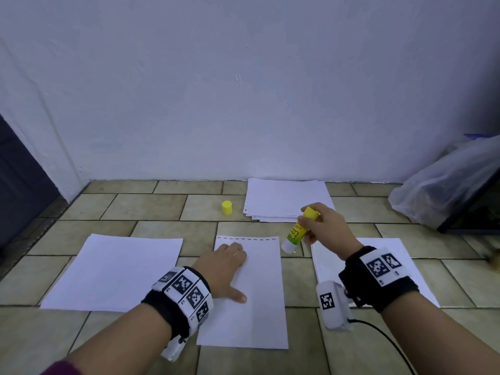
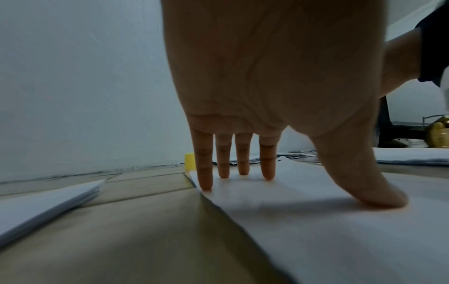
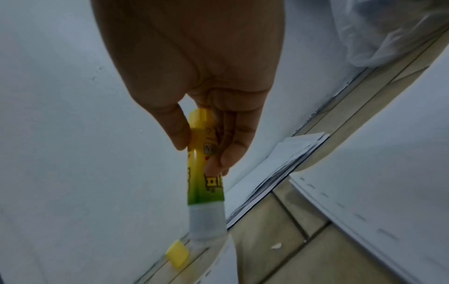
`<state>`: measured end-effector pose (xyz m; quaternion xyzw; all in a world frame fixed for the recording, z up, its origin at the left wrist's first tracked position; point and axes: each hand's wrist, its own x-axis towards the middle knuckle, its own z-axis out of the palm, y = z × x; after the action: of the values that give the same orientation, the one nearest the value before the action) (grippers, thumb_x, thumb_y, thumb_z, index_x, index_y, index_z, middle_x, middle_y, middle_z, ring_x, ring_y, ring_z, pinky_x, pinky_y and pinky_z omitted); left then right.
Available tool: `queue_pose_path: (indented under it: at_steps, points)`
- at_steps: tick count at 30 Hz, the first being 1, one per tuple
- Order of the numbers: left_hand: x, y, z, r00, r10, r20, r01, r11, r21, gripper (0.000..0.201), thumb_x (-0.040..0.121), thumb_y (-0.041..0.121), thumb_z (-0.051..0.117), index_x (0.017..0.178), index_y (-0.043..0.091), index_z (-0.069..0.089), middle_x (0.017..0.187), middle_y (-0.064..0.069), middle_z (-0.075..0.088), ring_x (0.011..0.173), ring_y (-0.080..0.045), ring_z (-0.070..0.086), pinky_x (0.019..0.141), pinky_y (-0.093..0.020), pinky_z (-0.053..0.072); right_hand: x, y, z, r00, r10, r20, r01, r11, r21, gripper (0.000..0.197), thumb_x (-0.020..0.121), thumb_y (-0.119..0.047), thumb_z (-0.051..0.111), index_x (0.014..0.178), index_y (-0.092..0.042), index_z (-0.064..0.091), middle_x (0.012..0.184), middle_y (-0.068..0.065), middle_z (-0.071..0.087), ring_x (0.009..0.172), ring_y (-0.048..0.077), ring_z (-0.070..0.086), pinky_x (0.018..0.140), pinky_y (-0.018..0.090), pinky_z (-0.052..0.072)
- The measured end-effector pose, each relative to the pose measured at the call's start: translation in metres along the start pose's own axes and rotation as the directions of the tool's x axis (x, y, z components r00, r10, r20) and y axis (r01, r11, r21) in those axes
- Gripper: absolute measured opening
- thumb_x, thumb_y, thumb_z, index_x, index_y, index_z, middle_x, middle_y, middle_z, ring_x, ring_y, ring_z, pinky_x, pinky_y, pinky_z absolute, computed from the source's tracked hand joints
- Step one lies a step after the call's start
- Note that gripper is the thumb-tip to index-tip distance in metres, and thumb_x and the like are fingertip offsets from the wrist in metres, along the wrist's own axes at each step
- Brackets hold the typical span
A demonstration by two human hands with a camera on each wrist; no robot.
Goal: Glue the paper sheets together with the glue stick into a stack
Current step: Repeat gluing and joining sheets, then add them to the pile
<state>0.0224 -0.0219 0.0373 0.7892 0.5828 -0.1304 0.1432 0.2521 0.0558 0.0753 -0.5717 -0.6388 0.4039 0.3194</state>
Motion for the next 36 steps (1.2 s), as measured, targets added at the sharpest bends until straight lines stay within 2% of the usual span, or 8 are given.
queue_pose_path:
  at_steps: [6, 8, 12, 14, 21, 27, 33, 36]
  points:
    - [0.004, -0.002, -0.002, 0.991, -0.133, -0.018, 0.133, 0.991, 0.001, 0.083, 0.079, 0.065, 0.060, 0.145, 0.027, 0.027, 0.145, -0.001, 0.033, 0.132, -0.022, 0.035, 0.102, -0.039, 0.040, 0.011, -0.001, 0.023, 0.998, -0.048, -0.046, 0.048, 0.999, -0.017, 0.015, 0.092, -0.014, 0.059, 0.105, -0.017, 0.052, 0.098, 0.016, 0.061, 0.065, 0.021, 0.064, 0.057, 0.019, 0.053]
    - [0.006, -0.001, -0.004, 0.987, -0.162, -0.017, 0.162, 0.987, -0.008, 0.084, 0.078, 0.066, 0.062, 0.144, 0.025, 0.029, 0.141, -0.003, 0.038, 0.129, -0.022, 0.038, 0.100, -0.038, 0.041, 0.014, -0.002, 0.032, 0.998, -0.064, -0.015, 0.063, 0.995, -0.076, 0.016, 0.092, -0.015, 0.058, 0.104, -0.019, 0.050, 0.100, 0.017, 0.062, 0.075, 0.027, 0.065, 0.066, 0.030, 0.055]
    - [0.008, 0.004, -0.006, 0.988, -0.150, -0.026, 0.149, 0.988, -0.030, 0.083, 0.078, 0.057, 0.067, 0.142, 0.018, 0.032, 0.154, -0.002, 0.018, 0.138, -0.022, 0.024, 0.103, -0.041, 0.040, 0.020, -0.012, 0.053, 0.994, -0.090, 0.069, 0.100, 0.984, -0.149, 0.018, 0.092, -0.014, 0.058, 0.107, -0.017, 0.049, 0.101, 0.018, 0.062, 0.086, 0.035, 0.065, 0.079, 0.040, 0.053]
    - [0.008, 0.006, -0.006, 0.989, -0.144, -0.015, 0.143, 0.989, -0.035, 0.081, 0.080, 0.054, 0.067, 0.141, 0.014, 0.031, 0.152, -0.001, 0.024, 0.136, -0.022, 0.028, 0.102, -0.041, 0.040, 0.024, -0.018, 0.064, 0.989, -0.104, 0.104, 0.122, 0.976, -0.179, 0.017, 0.092, -0.016, 0.058, 0.106, -0.019, 0.049, 0.102, 0.017, 0.062, 0.088, 0.033, 0.064, 0.081, 0.041, 0.052]
    - [0.009, 0.003, -0.006, 0.990, -0.142, -0.019, 0.141, 0.989, -0.038, 0.087, 0.079, 0.057, 0.066, 0.144, 0.012, 0.027, 0.147, -0.002, 0.034, 0.131, -0.023, 0.036, 0.102, -0.040, 0.041, 0.032, -0.031, 0.082, 0.955, -0.141, 0.260, 0.236, 0.893, -0.383, 0.022, 0.096, -0.010, 0.051, 0.118, -0.010, 0.048, 0.075, -0.001, 0.051, 0.079, 0.022, 0.046, 0.063, 0.028, 0.034]
    - [0.008, 0.001, -0.006, 0.991, -0.129, -0.021, 0.128, 0.991, -0.036, 0.087, 0.080, 0.058, 0.064, 0.144, 0.013, 0.026, 0.147, -0.001, 0.032, 0.132, -0.022, 0.033, 0.100, -0.039, 0.040, 0.016, -0.035, 0.057, 0.917, -0.070, 0.392, 0.299, 0.770, -0.563, 0.022, 0.095, -0.010, 0.048, 0.117, -0.015, 0.048, 0.089, 0.005, 0.051, 0.077, 0.022, 0.046, 0.058, 0.029, 0.036]
    - [0.010, -0.001, -0.004, 0.994, -0.108, -0.026, 0.108, 0.994, -0.001, 0.085, 0.080, 0.061, 0.063, 0.142, 0.014, 0.029, 0.146, 0.000, 0.032, 0.130, -0.022, 0.034, 0.097, -0.039, 0.042, -0.011, -0.031, 0.024, 0.865, 0.010, 0.501, 0.348, 0.708, -0.615, 0.019, 0.093, -0.017, 0.054, 0.112, -0.020, 0.049, 0.101, 0.006, 0.058, 0.087, 0.024, 0.054, 0.072, 0.032, 0.044]
    - [0.010, -0.001, -0.006, 0.995, -0.096, -0.023, 0.096, 0.995, 0.018, 0.082, 0.078, 0.062, 0.064, 0.137, 0.014, 0.033, 0.140, 0.001, 0.037, 0.125, -0.021, 0.037, 0.090, -0.037, 0.042, -0.022, -0.027, 0.013, 0.849, 0.042, 0.526, 0.362, 0.680, -0.638, 0.019, 0.095, -0.017, 0.054, 0.113, -0.019, 0.049, 0.084, -0.002, 0.052, 0.075, 0.016, 0.049, 0.061, 0.023, 0.039]
